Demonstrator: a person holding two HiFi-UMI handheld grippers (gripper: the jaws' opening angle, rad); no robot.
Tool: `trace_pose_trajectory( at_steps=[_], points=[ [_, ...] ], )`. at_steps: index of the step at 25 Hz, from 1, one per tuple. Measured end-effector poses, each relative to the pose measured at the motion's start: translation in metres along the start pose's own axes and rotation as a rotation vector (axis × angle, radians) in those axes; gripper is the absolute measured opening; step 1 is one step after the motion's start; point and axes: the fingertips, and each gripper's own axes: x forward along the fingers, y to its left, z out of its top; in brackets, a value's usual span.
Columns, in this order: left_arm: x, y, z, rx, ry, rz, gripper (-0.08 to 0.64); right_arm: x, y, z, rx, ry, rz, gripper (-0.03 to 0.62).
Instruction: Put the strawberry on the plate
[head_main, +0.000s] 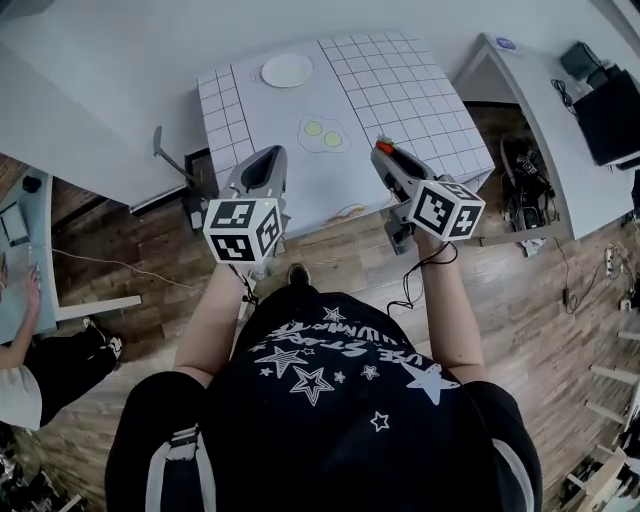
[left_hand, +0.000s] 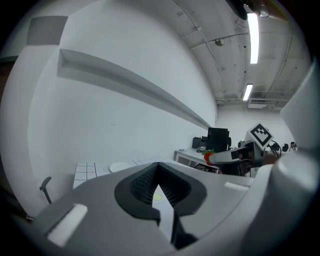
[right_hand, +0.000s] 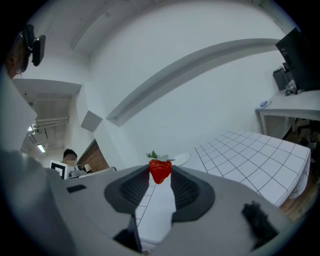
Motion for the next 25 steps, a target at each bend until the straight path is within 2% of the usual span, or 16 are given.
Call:
trace_pose_trajectory(
  at_steps=[9, 13, 16, 20, 25],
  points=[
    [0.018, 0.085, 0.012, -0.075, -0.034, 0.037, 0.009, 0.078, 0.008, 0.015, -0.030, 0.035, -0.009, 0.141],
    [0.024, 0.116, 0.007, -0.105, -0.025, 0.054, 0.009, 0.097, 0.002, 0.016, -0.007, 0.040, -0.033, 0.141],
    [0.032, 0.125, 0.002, -0.134, -0.016, 0.061, 0.009, 0.106, -0.003, 0.020, -0.007, 0.050, -0.032, 0.141],
    [0.053, 0.133, 0.004, -0.123, -0.011, 0.079, 0.008, 0.125, -0.023, 0.036, -0.020, 0.048, -0.031, 0.141],
    [0.074, 0.149, 0.016, -0.124, -0.022, 0.150, 0.009, 0.174, -0.033, 0.052, -0.040, 0.083, 0.054, 0.141]
  ],
)
